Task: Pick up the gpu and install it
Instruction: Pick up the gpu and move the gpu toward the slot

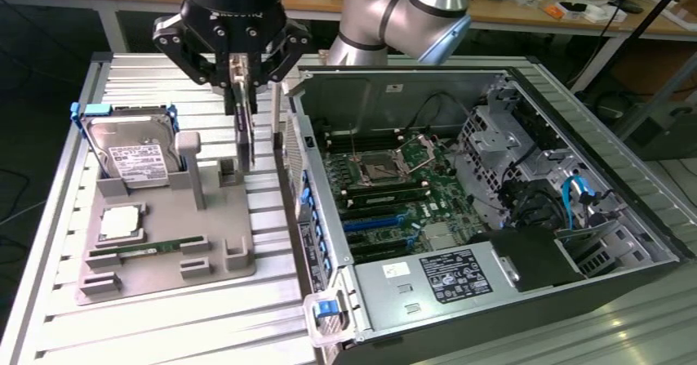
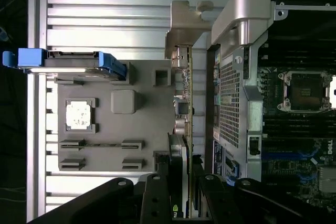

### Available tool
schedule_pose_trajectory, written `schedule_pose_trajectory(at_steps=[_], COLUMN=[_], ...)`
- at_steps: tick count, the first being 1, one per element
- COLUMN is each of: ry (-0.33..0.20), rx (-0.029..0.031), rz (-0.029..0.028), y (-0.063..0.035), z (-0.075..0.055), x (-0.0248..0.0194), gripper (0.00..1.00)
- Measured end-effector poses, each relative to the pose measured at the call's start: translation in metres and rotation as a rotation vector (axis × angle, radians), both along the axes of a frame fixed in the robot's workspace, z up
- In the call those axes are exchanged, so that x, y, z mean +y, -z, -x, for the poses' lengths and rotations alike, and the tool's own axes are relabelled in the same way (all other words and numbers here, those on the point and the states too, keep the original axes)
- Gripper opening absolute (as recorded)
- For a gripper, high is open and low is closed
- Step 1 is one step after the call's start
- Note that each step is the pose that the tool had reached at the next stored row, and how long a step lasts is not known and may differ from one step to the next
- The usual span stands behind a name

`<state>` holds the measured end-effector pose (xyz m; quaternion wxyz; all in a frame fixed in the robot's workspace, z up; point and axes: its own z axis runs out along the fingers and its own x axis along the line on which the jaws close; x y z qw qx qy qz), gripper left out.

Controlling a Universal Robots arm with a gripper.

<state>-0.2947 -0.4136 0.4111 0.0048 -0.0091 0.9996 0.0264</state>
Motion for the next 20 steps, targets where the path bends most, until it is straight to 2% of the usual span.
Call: schedule_pose_trajectory(at_steps=[5,11,20], ry=[0.0,0.0,0.0], rx=[0.0001,0.0,0.0003], rz=[0.0,0.0,0.0], y=[0.0003,-0.0034,-0.0035], z=[-0.023,-0.03,-0.064], x=[0.0,0.0,0.0], gripper=[0.27,0.27,0.27])
